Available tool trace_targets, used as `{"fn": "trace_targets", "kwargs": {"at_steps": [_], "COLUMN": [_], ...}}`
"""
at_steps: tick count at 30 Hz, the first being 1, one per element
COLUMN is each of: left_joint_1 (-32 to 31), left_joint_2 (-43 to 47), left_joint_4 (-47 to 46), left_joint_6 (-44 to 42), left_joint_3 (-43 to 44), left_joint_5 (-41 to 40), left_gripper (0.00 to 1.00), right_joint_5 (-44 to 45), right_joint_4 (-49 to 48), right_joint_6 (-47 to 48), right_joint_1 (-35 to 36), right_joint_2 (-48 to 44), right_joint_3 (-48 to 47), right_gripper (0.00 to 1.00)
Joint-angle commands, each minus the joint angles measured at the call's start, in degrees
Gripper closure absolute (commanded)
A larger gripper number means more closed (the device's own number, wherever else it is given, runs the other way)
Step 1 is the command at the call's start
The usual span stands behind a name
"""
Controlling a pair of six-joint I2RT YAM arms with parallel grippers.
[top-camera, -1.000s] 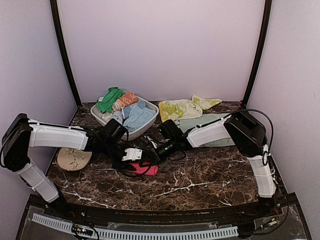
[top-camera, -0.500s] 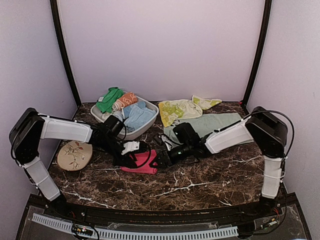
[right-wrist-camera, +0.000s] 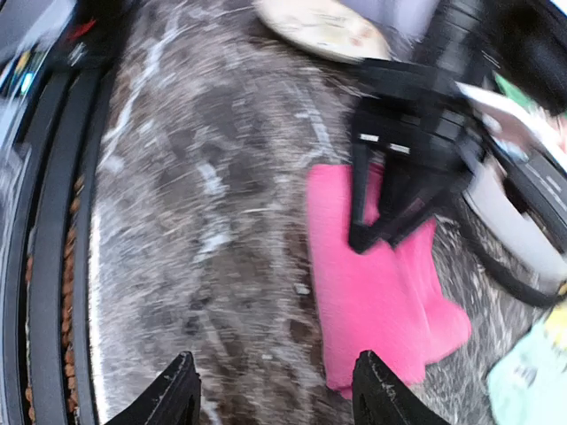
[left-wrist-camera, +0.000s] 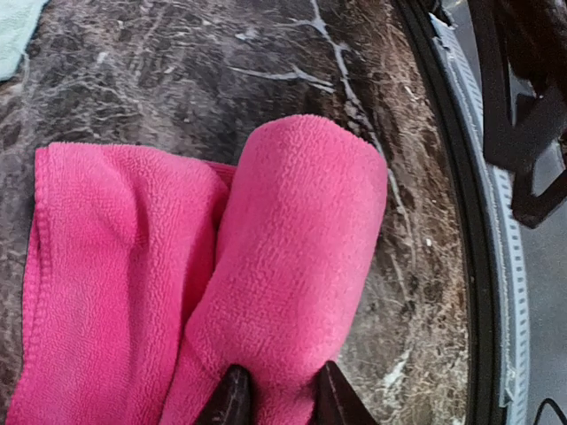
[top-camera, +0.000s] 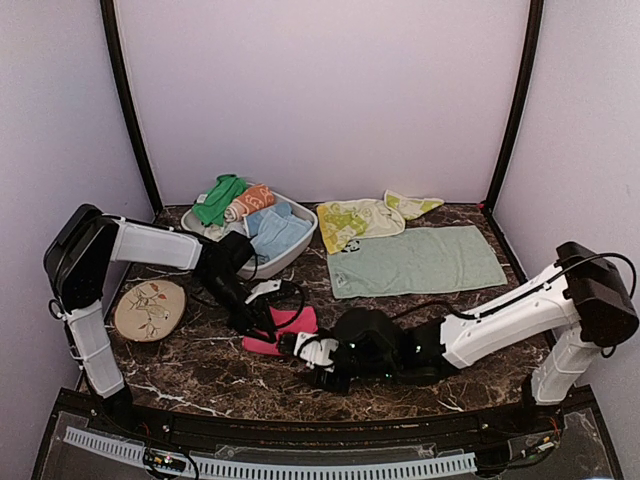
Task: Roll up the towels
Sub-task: Roll the towel at the center of the board.
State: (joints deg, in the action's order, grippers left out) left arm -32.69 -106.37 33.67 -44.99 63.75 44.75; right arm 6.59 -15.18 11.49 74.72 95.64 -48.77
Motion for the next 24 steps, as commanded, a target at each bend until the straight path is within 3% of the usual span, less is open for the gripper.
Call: {"fn": "trace_targets", "kwargs": {"at_steps": [1,5,14,19,24], "left_joint_1": [-1.0,-0.9,-1.0,-1.0,-0.9], "left_joint_2": [-2.6,-3.8,-8.4,-9.1,-10.2], "left_joint_4": [13.8,13.8,9.9,7.2,6.9], "left_joint_6": [-2.1,-1.4,3.3,5.1,6.5], "left_joint_3": [-1.7,-1.1,3.3,3.8,4.3], "left_joint_5": [2.3,0.6,-6.0,-7.9,-12.3], "left_gripper": [0.72,0.72,0.72,0.72,0.72], "right_joint_5": [18.5,22.3,24.2,23.6,29.9], "right_joint_4": [-0.8,-9.5,-19.6,-20.6,-21.4], "right_joint_6": [19.2,28.1,43.1,44.8,42.7], "right_joint_1": [7.3,7.7,5.4,4.1,7.0], "right_joint_2": [5.7,10.3,22.0,24.4,21.9], "right_joint_3": [-1.3,-2.2,-7.4,-7.9,-4.1], "right_gripper": [0.42,0.43,0.44,0.45,0.45]}}
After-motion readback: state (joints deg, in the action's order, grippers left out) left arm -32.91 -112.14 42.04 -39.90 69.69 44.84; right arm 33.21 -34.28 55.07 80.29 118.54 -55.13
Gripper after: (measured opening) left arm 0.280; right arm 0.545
